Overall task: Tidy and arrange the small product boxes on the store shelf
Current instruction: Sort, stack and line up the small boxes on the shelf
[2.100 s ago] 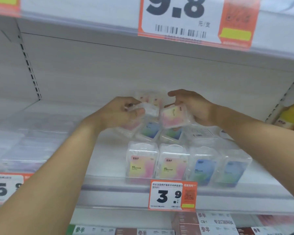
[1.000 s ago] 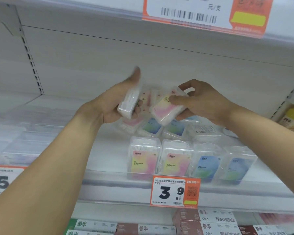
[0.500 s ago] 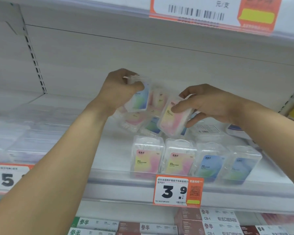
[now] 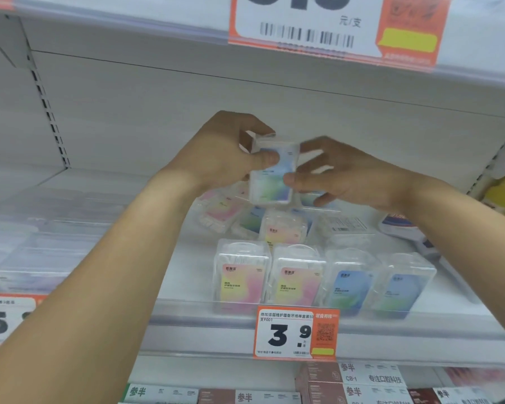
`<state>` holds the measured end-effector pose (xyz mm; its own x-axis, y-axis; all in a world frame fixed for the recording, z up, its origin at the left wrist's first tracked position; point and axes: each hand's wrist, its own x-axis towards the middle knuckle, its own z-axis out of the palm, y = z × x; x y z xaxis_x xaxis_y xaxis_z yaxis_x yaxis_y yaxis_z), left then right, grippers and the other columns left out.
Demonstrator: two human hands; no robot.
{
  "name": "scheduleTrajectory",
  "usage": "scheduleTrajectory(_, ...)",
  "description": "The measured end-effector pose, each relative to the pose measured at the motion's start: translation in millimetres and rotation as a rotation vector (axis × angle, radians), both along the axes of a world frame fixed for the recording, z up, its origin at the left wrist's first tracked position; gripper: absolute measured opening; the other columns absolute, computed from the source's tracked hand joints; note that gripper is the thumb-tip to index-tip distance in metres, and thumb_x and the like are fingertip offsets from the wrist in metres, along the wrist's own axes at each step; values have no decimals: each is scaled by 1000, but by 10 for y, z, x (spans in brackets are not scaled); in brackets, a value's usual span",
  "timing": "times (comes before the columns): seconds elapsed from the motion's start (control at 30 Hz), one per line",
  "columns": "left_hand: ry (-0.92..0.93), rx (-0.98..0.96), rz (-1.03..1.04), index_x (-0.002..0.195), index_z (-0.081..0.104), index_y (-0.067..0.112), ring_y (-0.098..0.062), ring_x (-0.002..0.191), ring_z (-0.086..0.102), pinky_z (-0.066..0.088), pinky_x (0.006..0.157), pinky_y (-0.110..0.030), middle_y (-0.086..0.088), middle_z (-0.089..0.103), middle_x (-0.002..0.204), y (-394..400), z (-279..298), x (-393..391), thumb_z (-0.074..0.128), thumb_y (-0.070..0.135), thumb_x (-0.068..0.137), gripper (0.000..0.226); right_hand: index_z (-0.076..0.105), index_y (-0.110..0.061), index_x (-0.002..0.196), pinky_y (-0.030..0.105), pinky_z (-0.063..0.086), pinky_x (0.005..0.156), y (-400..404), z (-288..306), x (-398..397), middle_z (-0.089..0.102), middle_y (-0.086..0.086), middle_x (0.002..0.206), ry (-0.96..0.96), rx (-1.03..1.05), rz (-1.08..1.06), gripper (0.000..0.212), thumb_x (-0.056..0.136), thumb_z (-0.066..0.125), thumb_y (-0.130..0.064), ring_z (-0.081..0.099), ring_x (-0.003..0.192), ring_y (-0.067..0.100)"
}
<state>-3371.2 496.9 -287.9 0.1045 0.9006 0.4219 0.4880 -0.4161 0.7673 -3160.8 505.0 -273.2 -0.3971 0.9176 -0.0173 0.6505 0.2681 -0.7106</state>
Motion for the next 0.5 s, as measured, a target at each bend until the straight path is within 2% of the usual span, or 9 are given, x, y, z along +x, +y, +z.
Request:
scheduleTrajectory(0.07,-19,3,-64,112,70,20,-19,84,70,62,64,-37,-5,68,100,-39,29,91,77,27,80,33,44,-34,137,35,61,82,-14,22,17,60,-7,121,147,49,15,79,67,79,-47,68,102,9)
scheduleTrajectory(0.13,-69,-10,-112,113,68,18,-20,84,71,62,65,-37,-7,69,101,-72,42,180,75,28,83,33,54,-26,130,34,61,77,-22,39,57,65,-3,120,248,92,52,65,71,79,-36,68,102,9)
scheduleTrajectory(0.23,-106,-113,-118,120,61,22,-14,87,71,61,78,-37,0,68,104,-97,25,250,63,42,89,37,63,-15,117,37,60,82,-47,66,188,71,2,112,227,179,3,43,78,80,-21,70,101,17)
scheduleTrajectory(0.27,-46,-152,-104,120,61,26,-13,90,70,59,84,-38,4,67,105,-96,14,249,59,49,90,38,64,-15,113,35,58,82,-52,71,258,72,1,108,205,208,-39,41,77,81,-18,70,98,17)
scheduleTrajectory(0.33,143,-236,-116,113,63,34,-9,94,68,54,92,-38,10,67,104,-119,-10,226,55,59,86,38,63,-18,106,28,55,75,-70,64,410,71,-3,97,176,251,-134,37,74,83,-15,68,84,4)
scheduleTrajectory(0.4,326,-376,-185,107,66,40,-8,99,66,53,94,-36,15,67,107,-182,-30,221,57,65,78,40,62,-21,105,10,48,62,-122,30,531,70,-9,91,127,266,-192,37,74,83,-18,62,67,-8)
scheduleTrajectory(0.43,419,-434,-216,106,66,41,-9,101,65,53,94,-35,16,66,110,-209,-45,232,58,66,78,39,61,-23,108,6,44,54,-145,-14,579,70,-11,90,123,244,-201,39,75,82,-19,60,62,-9)
scheduleTrajectory(0.5,585,-474,-258,107,67,37,-13,97,68,53,91,-33,12,66,110,-239,-66,271,55,61,84,36,59,-29,112,6,41,47,-198,-111,625,70,-11,86,140,175,-192,44,76,82,-18,58,56,-7)
